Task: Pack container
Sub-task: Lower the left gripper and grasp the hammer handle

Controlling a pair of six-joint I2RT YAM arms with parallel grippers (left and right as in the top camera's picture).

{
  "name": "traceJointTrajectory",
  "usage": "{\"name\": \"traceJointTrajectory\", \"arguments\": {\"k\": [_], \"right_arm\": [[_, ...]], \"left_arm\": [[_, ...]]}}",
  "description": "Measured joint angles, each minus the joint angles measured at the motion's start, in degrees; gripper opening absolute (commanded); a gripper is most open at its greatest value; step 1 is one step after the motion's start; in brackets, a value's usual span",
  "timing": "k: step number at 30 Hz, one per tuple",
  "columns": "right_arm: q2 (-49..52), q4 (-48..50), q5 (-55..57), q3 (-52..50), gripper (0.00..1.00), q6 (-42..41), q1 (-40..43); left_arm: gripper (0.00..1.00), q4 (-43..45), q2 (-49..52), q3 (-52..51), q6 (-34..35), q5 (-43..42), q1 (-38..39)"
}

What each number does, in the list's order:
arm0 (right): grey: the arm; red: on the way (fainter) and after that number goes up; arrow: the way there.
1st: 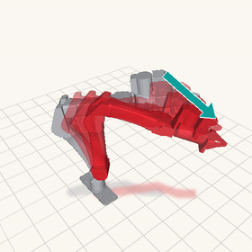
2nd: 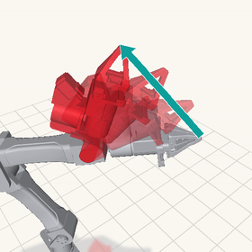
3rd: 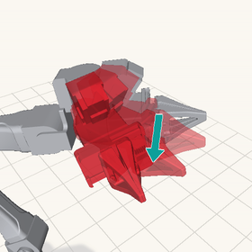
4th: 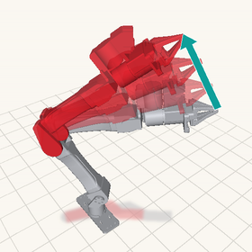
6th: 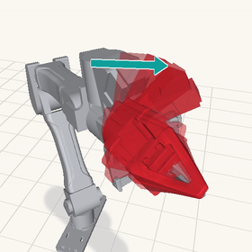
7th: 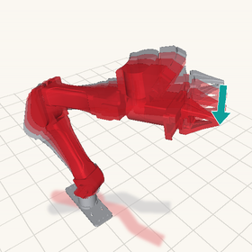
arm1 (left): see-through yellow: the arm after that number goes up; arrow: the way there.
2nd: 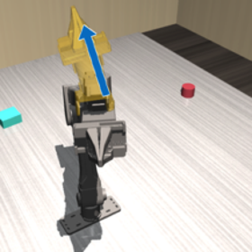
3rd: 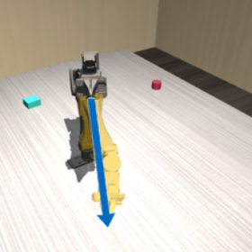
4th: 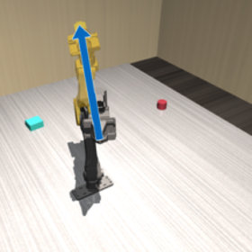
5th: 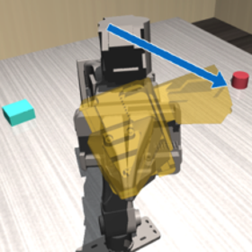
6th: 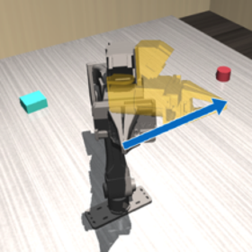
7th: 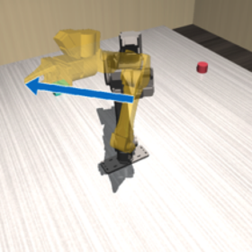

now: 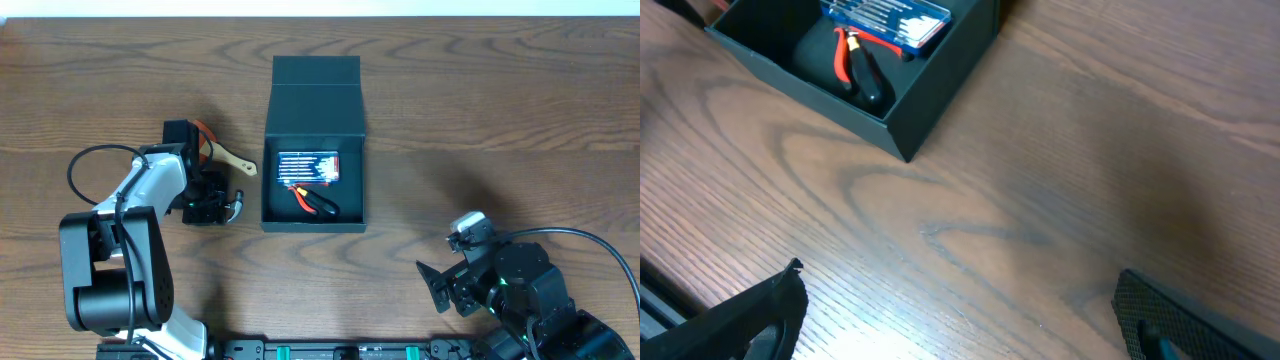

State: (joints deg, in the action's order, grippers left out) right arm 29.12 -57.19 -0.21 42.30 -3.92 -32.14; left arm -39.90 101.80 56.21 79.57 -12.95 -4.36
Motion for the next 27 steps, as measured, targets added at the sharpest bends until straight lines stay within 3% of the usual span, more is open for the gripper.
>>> {"name": "traceJointTrajectory", "arguments": {"k": [7, 12, 27], "right_arm": [[0.0, 0.0, 0.0, 0.0, 0.99, 0.0, 0.0], [0.0, 0.0, 0.0, 0.0, 0.99, 0.0, 0.0], [0.0, 0.0, 0.0, 0.0, 0.99, 0.0, 0.0]], "left_arm": [[0.14, 0.15, 0.0, 0.0, -0.09, -0.2, 0.0], [0.08, 0.76, 0.0, 0.0, -0.02, -0.2, 0.0], [0.06, 3.1, -5.18, 0.0, -0.04, 0.85, -0.09]]}}
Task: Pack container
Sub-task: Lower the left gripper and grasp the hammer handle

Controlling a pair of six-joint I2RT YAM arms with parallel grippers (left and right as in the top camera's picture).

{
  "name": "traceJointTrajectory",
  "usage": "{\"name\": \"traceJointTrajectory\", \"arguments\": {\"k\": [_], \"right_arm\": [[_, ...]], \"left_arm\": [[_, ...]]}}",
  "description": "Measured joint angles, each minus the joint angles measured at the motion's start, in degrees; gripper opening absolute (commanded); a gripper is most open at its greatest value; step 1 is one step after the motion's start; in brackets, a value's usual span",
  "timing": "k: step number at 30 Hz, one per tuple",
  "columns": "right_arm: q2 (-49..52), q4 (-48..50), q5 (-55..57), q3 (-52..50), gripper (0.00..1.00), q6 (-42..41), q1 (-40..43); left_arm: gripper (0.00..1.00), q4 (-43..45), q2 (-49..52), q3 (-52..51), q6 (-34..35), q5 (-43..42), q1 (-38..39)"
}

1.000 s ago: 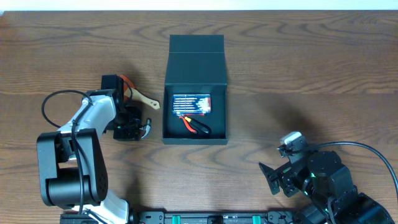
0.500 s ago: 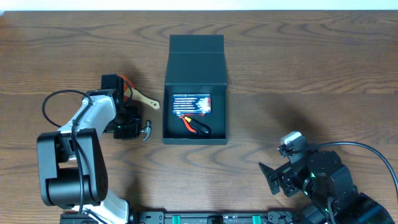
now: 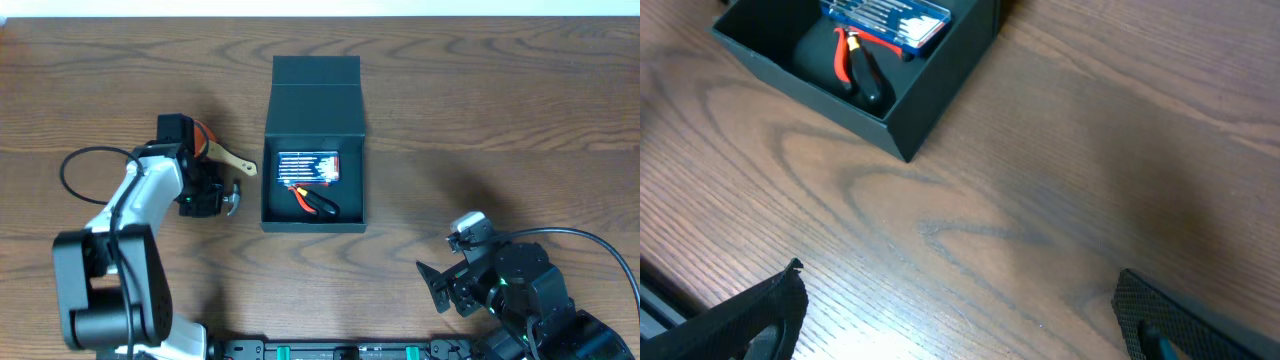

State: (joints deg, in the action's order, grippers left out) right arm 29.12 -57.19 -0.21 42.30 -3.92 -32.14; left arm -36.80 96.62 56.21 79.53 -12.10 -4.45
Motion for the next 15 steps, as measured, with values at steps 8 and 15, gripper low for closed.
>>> {"name": "traceJointTrajectory", "arguments": {"k": [8, 15], "right_arm": [[0.0, 0.0, 0.0, 0.0, 0.99, 0.0, 0.0], [0.0, 0.0, 0.0, 0.0, 0.99, 0.0, 0.0]], "left_arm": [[0.06, -0.07, -13.09, 0.0, -0.09, 1.01, 0.04], [0.06, -0.2, -20.35, 0.09, -0.46, 1.81, 4.52]]}}
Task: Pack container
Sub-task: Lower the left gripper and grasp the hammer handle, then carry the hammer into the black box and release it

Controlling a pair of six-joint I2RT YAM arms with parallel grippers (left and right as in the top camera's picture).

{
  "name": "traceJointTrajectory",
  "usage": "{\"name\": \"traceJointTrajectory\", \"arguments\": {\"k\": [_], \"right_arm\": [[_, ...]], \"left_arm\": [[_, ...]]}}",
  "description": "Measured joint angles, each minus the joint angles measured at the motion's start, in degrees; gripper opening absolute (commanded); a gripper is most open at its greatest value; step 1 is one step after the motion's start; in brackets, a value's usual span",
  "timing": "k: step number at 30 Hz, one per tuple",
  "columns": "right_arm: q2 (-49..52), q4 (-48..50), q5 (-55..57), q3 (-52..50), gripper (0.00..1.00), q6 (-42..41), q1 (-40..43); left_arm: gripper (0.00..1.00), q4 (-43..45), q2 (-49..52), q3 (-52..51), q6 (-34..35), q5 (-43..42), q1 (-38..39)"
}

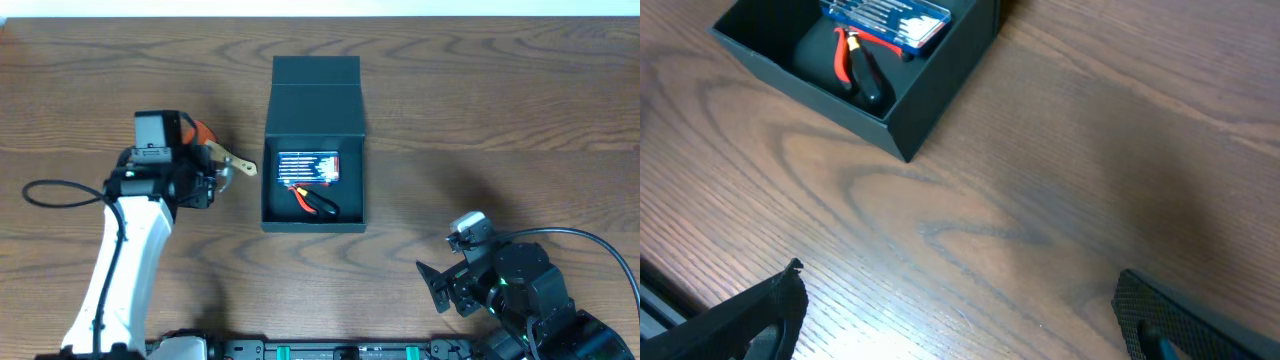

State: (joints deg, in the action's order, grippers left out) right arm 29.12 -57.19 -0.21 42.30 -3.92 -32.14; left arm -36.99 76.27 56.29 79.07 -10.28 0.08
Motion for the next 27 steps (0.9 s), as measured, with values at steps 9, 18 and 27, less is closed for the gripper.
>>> {"name": "traceJointTrajectory", "arguments": {"k": [9, 18, 27], "right_arm": [[0.0, 0.0, 0.0, 0.0, 0.99, 0.0, 0.0], [0.0, 0.0, 0.0, 0.0, 0.99, 0.0, 0.0], [0.0, 0.0, 0.0, 0.0, 0.99, 0.0, 0.0]], "left_arm": [[0.06, -0.04, 3.74, 7.34, -0.02, 0.13, 15.5], [0.06, 0.02, 10.67, 12.59, 2.71, 0.13, 25.53], [0.06, 0.0, 16.11, 12.59, 10.43, 0.13, 30.47]]}}
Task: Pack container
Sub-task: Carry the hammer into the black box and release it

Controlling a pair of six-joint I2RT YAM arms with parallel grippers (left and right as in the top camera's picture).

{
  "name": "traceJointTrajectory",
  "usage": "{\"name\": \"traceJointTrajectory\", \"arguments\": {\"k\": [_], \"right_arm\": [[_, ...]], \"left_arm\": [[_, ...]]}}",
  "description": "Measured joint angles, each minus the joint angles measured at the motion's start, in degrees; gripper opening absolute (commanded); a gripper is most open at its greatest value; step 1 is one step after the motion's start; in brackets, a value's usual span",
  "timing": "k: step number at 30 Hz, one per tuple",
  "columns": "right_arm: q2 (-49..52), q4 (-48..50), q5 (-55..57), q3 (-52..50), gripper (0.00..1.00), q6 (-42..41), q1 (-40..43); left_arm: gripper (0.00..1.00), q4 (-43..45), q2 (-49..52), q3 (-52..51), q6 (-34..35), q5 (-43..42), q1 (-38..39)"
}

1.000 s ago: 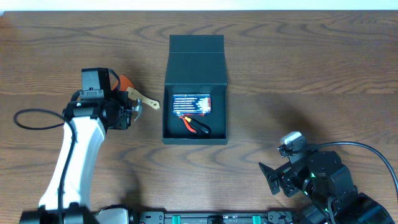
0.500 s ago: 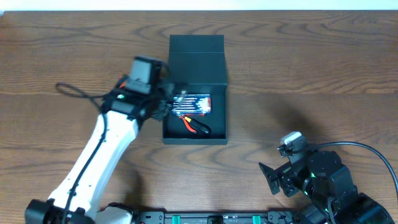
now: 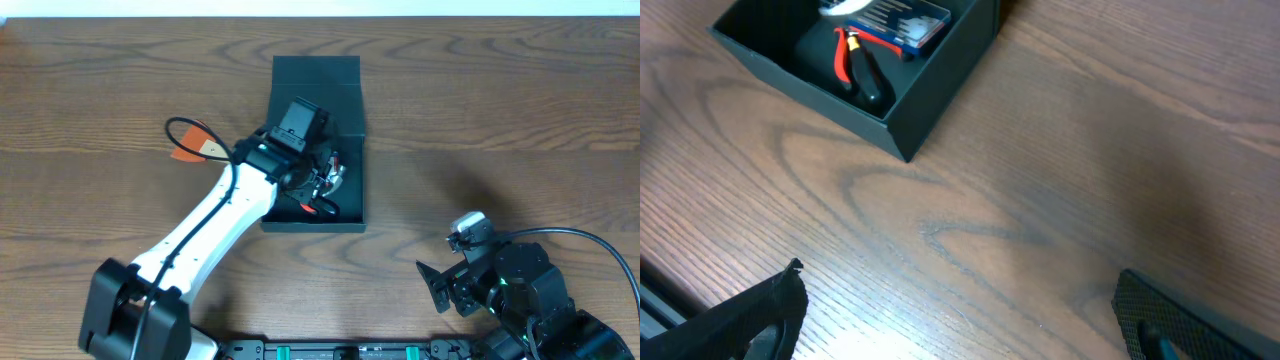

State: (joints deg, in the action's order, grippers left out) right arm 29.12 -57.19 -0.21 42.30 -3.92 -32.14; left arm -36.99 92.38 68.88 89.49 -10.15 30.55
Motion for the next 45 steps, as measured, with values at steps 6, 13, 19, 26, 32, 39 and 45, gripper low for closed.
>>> {"name": "traceJointTrajectory", "arguments": {"k": [6, 13, 19, 26, 32, 39, 45], "right_arm": [[0.0, 0.0, 0.0, 0.0, 0.99, 0.0, 0.0], [0.0, 0.0, 0.0, 0.0, 0.99, 0.0, 0.0], [0.0, 0.0, 0.0, 0.0, 0.99, 0.0, 0.0], [0.0, 0.0, 0.0, 0.0, 0.99, 0.0, 0.0], [0.0, 0.0, 0.0, 0.0, 0.99, 0.0, 0.0], [0.0, 0.0, 0.0, 0.0, 0.99, 0.0, 0.0], [0.0, 0.0, 0.0, 0.0, 0.99, 0.0, 0.0]], "left_arm": [[0.06, 0.0, 4.87, 0.0, 4.61, -0.07, 1.16], [0.06, 0.48, 8.24, 0.0, 6.93, -0.66, 2.47], [0.06, 0.83, 8.46, 0.0, 6.29, -1.27, 4.15], [0.06, 0.85, 8.46, 0.0, 4.02, -1.44, 5.6], [0.06, 0.83, 8.96, 0.0, 3.21, -1.46, 5.64], [0.07, 0.83, 10.75, 0.0, 3.04, -1.46, 5.7], [0.38, 0.92, 11.76, 0.0, 2.51, -1.27, 5.75]]}}
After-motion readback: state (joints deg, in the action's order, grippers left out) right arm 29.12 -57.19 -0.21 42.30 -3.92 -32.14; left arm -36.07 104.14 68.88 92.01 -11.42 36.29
